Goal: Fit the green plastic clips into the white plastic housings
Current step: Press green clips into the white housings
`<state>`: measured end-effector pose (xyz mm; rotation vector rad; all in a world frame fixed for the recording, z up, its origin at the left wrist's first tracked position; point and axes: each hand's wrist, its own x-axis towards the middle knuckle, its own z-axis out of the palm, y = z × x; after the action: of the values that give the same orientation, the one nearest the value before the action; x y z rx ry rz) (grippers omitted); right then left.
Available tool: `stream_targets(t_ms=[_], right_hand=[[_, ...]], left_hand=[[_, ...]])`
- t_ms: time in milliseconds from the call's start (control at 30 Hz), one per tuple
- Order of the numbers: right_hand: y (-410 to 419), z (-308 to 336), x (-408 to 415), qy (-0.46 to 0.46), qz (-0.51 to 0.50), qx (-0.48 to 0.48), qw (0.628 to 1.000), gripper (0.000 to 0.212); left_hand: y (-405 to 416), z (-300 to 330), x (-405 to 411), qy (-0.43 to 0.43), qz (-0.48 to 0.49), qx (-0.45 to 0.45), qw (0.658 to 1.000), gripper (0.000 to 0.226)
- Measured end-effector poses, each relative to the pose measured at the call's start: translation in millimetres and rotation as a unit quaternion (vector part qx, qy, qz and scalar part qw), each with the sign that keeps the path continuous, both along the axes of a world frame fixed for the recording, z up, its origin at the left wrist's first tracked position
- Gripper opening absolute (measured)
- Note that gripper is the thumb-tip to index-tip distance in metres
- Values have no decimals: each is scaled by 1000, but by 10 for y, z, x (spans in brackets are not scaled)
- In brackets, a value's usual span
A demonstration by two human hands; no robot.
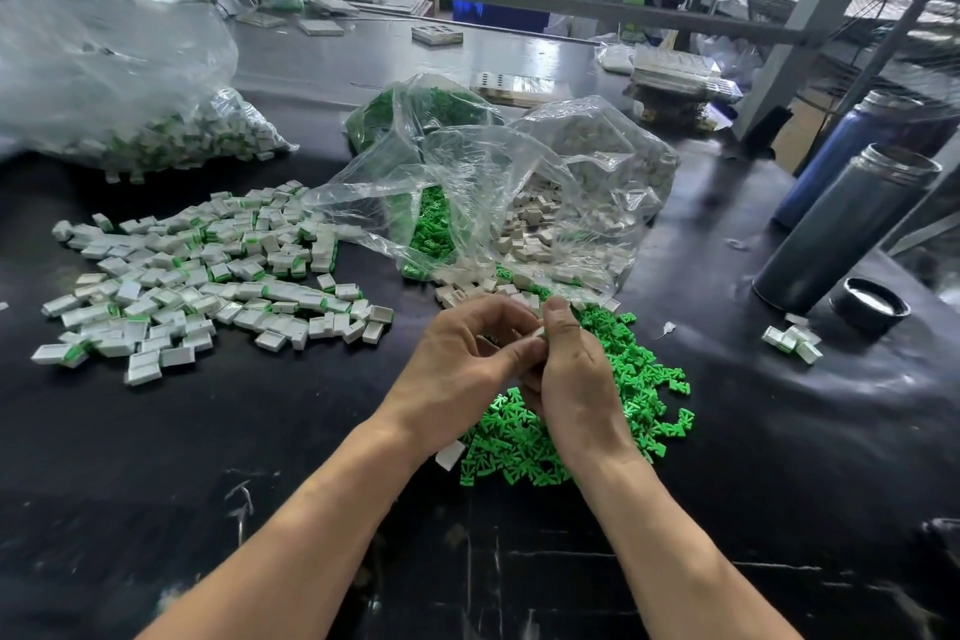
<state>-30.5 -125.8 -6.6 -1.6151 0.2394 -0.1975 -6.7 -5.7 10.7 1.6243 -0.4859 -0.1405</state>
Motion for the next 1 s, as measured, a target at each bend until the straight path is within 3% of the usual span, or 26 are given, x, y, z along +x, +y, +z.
stream_targets(t_ms=[133, 267, 433, 500, 733, 1000], right_hand=[[20, -20, 6, -21, -33, -26, 999, 63], [62, 20, -10, -59, -50, -44, 996, 55], [107, 1, -17, -52, -11, 71, 996, 53], [104, -9, -13, -48, -16, 76, 996, 53], [36, 40, -11, -57, -2, 1, 998, 54], [41, -14, 10, -68, -60, -68, 993, 60]], left_hand=[[-17, 4, -37, 1, -8, -13, 1000, 10], [-13, 27, -55, 4, -6, -35, 999, 10], [42, 45, -35, 25, 9, -49, 998, 9], [38, 40, -32, 29, 8, -49, 998, 9], [9, 28, -39, 17, -11, -49, 999, 7], [-29, 38, -76, 12, -5, -48, 999, 6]])
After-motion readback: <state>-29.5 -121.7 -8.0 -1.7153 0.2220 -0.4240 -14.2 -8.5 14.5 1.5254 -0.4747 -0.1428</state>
